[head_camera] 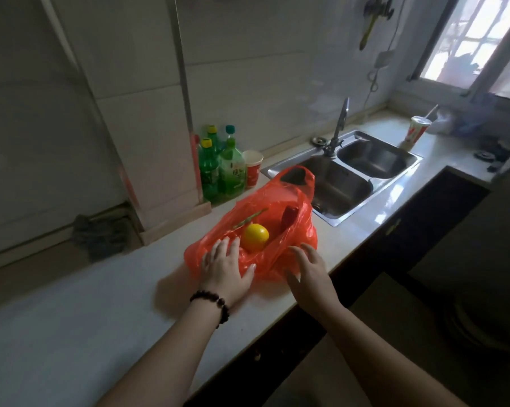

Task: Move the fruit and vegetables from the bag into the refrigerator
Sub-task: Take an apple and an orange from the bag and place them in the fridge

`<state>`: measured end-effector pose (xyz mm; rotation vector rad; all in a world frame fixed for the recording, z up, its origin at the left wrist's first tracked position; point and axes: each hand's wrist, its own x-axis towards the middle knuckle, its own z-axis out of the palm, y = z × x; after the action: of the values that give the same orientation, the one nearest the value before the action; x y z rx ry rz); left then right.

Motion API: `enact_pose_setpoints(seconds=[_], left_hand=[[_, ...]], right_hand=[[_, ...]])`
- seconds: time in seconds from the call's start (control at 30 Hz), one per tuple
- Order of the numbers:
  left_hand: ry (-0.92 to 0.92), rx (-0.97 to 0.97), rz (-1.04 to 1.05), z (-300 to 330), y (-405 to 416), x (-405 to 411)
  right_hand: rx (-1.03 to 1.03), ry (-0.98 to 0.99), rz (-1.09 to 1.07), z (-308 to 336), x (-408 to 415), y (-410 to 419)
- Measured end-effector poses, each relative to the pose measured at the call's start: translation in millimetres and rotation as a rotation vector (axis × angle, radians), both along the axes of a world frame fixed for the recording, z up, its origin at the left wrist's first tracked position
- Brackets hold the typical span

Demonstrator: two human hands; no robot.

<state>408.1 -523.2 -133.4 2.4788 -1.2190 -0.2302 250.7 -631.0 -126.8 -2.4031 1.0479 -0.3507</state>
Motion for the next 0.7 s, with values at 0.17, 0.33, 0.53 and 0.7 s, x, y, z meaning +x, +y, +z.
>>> enact_pose_setpoints(seconds=[0.17,0.33,0.53,0.7], left_hand=[[0.005,-0.010,0.116,-20.7,-50.9,15.0],[0.010,-0.036,0.395,-38.0,-110.9,27.8],[0.045,0.064,0.611,-49.2,-158.5,20.3],[0.163,0.150,0.726,-61.0,-173.5,25.5]], right_hand=[[0.031,-0.028,0.100,-8.5,60.6,-82.0],[0.039,0.051,0.431,-22.8,124.2,-164.2],[-0.002,0.187,0.783,-42.6,181.7,-220.2],[-0.050,0.291,0.962,-58.8,214.1,-233.7]])
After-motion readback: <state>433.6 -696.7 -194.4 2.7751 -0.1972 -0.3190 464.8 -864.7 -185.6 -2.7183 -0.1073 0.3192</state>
